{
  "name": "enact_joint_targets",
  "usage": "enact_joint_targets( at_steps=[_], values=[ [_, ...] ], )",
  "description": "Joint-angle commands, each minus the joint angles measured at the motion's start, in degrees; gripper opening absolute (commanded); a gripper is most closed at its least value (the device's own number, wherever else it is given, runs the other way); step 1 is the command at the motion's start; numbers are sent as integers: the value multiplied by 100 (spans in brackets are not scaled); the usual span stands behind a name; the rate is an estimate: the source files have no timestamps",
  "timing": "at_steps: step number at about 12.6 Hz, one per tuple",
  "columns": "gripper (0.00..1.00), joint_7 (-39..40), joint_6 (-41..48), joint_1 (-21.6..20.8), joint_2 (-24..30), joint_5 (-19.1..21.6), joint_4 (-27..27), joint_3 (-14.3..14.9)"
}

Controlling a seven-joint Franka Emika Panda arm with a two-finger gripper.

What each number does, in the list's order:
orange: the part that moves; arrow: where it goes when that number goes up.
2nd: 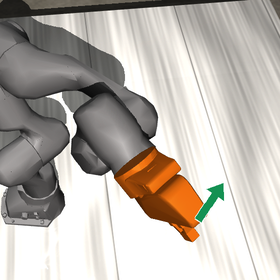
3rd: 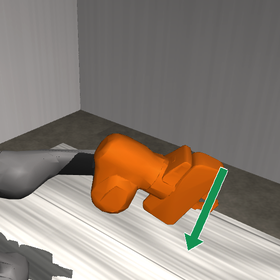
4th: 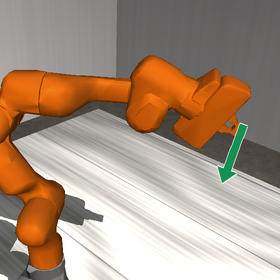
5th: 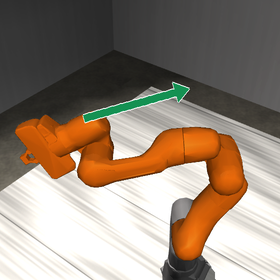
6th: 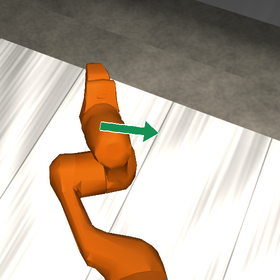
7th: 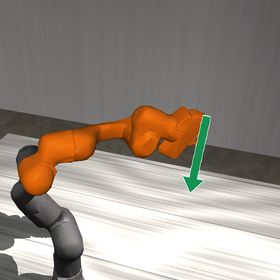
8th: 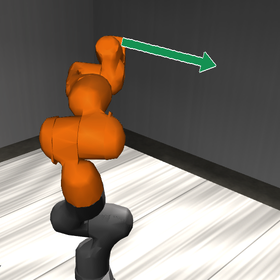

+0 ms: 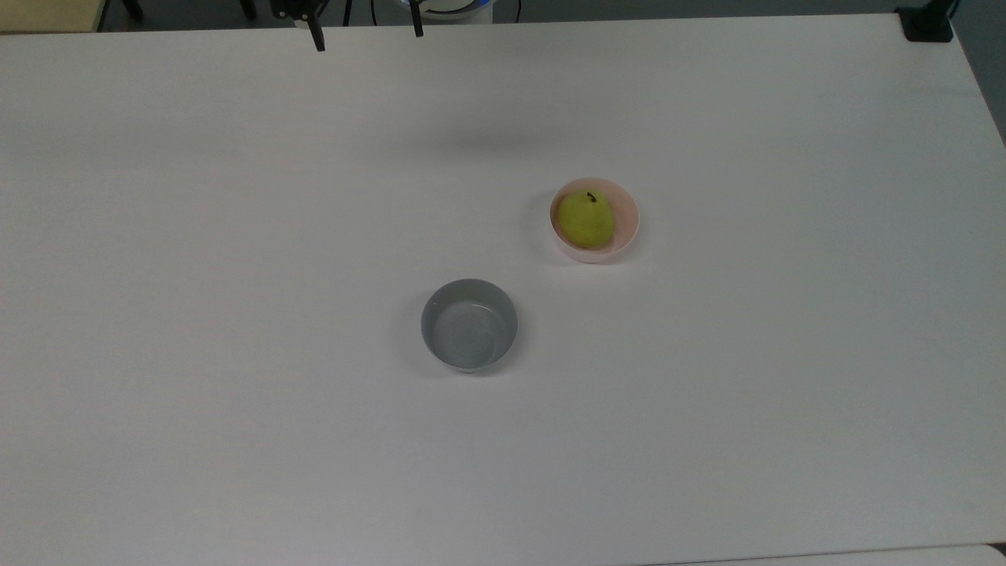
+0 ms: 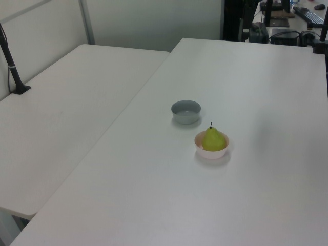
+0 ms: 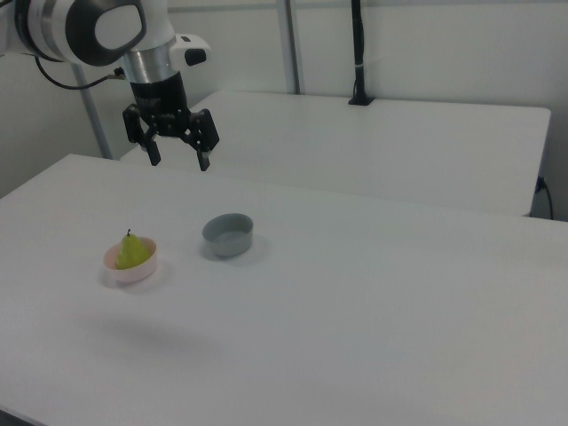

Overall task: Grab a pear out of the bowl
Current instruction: 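Move the open gripper toward the pink bowl holding the pear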

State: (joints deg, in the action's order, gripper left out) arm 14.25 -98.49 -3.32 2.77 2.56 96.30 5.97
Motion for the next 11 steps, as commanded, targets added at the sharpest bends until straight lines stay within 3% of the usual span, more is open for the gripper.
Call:
enact_joint_targets(
  at_steps=[1,11],
  values=[
    [100,69,49,-2,57,104,56,9],
    [100,209,189,-2,57,78,56,9]
  ],
)
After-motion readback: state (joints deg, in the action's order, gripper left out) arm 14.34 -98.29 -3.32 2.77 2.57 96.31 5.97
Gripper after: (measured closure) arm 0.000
